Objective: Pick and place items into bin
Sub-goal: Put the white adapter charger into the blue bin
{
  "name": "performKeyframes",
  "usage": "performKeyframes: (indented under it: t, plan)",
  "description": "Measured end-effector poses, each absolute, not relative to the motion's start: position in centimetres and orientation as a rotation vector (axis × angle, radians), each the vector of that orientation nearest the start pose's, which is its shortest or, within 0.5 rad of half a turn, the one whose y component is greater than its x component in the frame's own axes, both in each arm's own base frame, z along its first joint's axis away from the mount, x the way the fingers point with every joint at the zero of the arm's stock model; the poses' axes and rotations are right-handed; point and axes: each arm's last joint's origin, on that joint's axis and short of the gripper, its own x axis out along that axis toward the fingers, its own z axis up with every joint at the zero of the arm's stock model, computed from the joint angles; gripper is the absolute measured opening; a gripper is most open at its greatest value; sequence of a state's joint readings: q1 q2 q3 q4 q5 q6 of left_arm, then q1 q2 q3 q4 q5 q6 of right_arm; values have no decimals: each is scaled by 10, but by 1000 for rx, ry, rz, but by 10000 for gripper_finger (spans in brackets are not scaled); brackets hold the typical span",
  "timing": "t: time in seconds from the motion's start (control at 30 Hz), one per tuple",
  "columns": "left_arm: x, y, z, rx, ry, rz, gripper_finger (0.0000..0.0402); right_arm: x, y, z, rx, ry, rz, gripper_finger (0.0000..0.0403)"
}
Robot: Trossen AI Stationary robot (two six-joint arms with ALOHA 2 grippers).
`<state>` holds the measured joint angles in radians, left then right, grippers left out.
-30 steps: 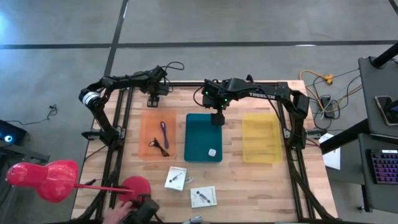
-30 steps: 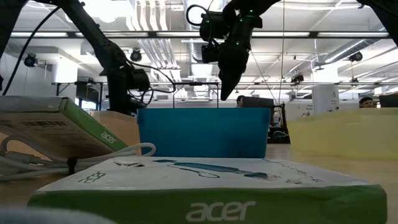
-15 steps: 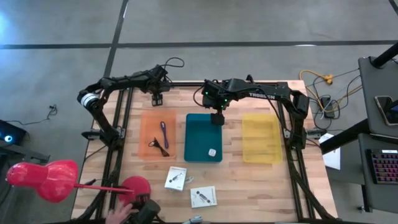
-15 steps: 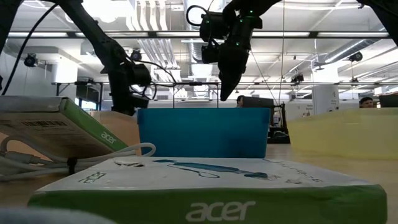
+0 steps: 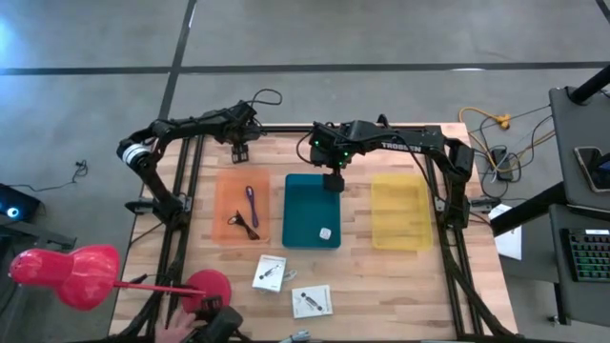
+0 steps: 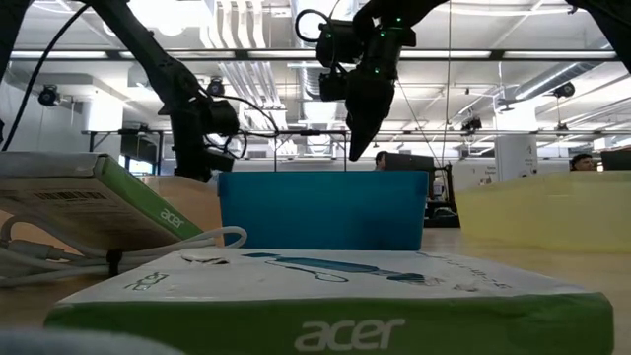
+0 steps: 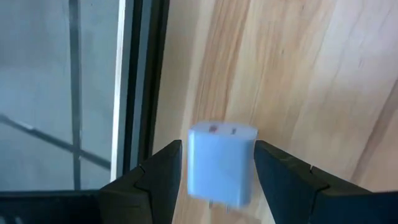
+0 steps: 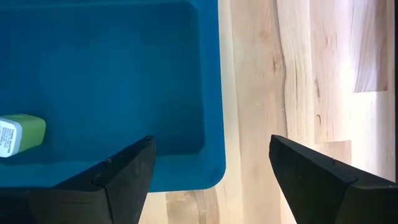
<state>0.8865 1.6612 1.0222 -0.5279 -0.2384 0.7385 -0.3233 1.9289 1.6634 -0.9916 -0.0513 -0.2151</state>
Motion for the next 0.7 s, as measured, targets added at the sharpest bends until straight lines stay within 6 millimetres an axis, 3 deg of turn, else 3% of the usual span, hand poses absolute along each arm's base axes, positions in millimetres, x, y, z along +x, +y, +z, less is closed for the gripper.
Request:
performKeyframes:
  t: [0.23, 0.57, 0.7]
  plan:
    - [179, 254, 183, 142, 1424, 508, 185, 374, -124, 251, 45, 1257, -96, 304]
    - [184, 260, 157, 120, 1427, 383, 185, 371, -123, 242, 71, 1287, -104, 301]
    - [187, 258, 159, 140, 1423, 378, 185, 370, -122, 239, 86, 1298, -111, 297]
